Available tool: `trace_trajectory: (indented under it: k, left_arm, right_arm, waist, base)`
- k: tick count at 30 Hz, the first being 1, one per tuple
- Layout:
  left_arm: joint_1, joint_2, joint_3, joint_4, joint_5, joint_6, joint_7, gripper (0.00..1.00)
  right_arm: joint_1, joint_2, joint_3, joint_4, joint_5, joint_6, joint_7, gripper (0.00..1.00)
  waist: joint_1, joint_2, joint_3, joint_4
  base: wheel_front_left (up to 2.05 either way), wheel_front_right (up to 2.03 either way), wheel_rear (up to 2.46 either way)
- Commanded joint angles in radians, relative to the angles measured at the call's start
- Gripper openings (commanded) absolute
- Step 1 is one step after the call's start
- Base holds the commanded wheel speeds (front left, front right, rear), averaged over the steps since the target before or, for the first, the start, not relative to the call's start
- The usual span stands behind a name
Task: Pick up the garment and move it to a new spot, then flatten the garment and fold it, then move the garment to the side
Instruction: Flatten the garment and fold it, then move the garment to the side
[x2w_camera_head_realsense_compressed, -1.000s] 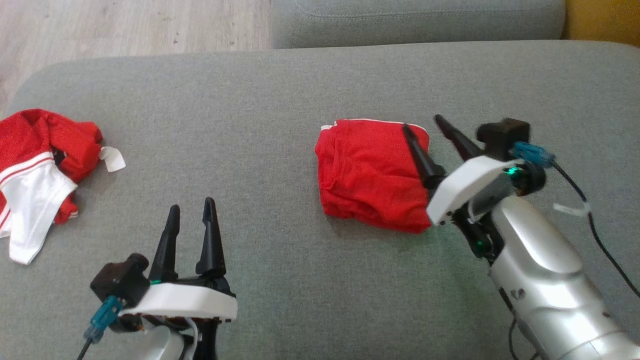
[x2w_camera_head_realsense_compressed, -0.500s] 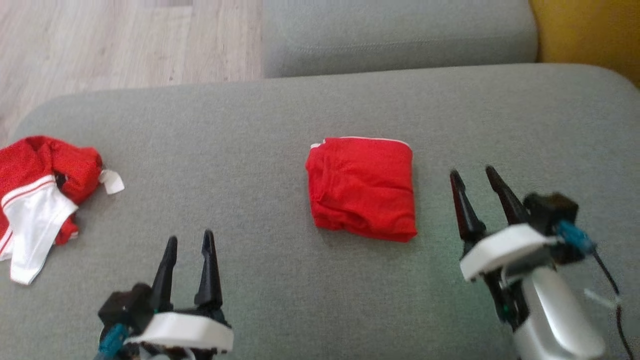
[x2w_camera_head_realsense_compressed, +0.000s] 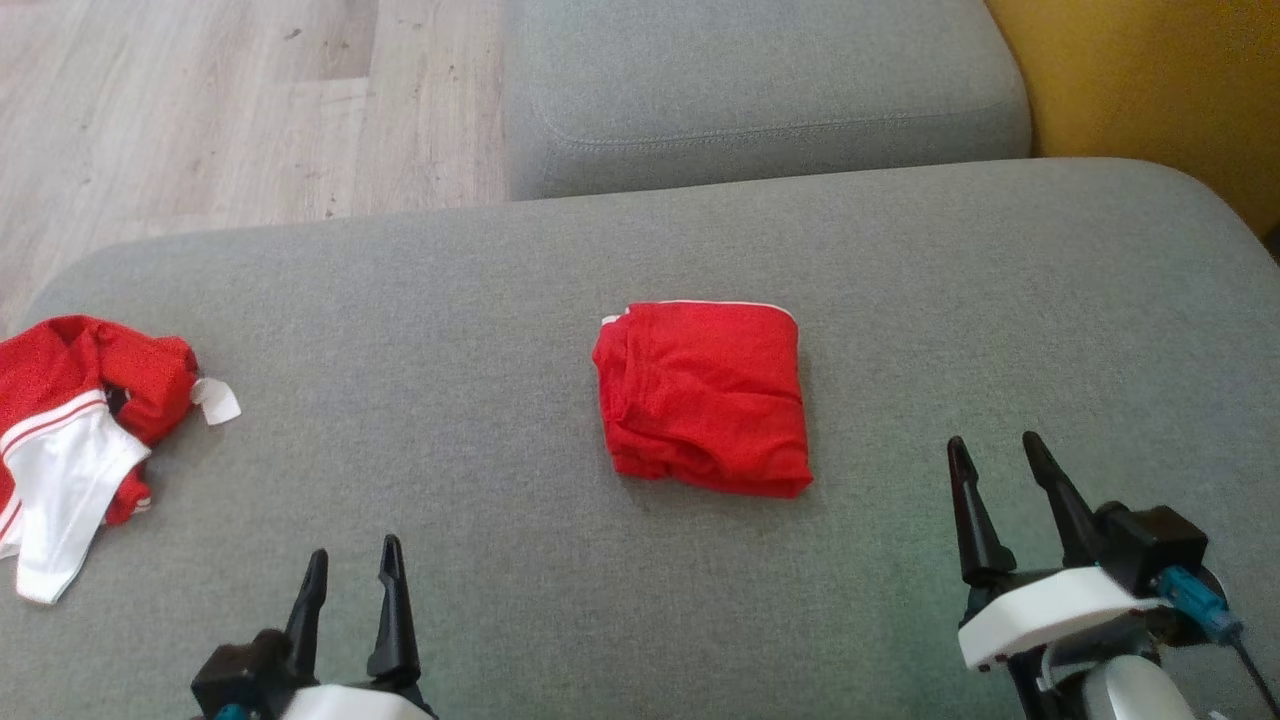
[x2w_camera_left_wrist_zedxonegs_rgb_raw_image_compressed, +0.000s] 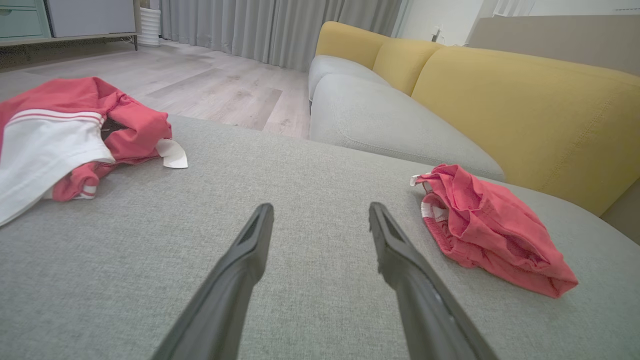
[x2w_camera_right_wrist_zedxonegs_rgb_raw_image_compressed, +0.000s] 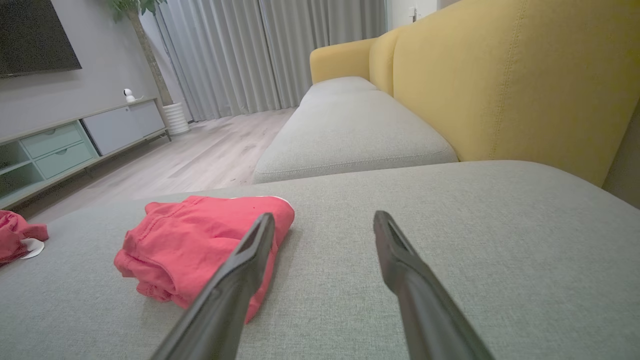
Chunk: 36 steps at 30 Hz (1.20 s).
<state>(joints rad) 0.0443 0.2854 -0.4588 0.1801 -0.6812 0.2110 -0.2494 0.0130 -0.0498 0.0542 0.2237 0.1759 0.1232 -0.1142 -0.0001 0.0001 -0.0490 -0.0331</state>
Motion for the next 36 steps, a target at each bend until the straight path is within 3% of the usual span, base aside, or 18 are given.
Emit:
trace_trajectory:
  k: [1,24,27,36]
  left_arm:
    - [-0.028,0.008,0.045,-0.023,0.01,-0.003,-0.012,1.0]
    - [-0.025,-0.011,0.054,-0.014,0.04,-0.01,-0.012,1.0]
    - [-0.028,-0.011,0.05,-0.018,0.043,-0.01,-0.011,1.0]
    - [-0.05,-0.015,0.029,-0.028,0.054,-0.017,-0.006,1.0]
  right_arm:
    - [-0.03,-0.001,0.02,-0.046,-0.004,0.008,0.001,1.0]
    - [-0.014,-0.001,0.029,-0.035,0.017,0.008,0.056,1.0]
    - [-0.038,-0.001,0.005,-0.031,0.074,0.008,0.089,1.0]
    - [-0.206,-0.001,-0.083,0.036,0.086,0.008,0.236,1.0]
  waist:
    - [0.0001,-0.0001,0.0,0.002]
    - [0.0001,-0.0001,0.007,0.032]
    - [0.0001,-0.0001,0.012,0.045]
    - [0.0001,-0.0001,0.044,0.112]
  base:
    - [0.0,0.0,0.0]
    - [0.0,0.0,0.0]
    - [0.0,0.0,0.0]
    - [0.0,0.0,0.0]
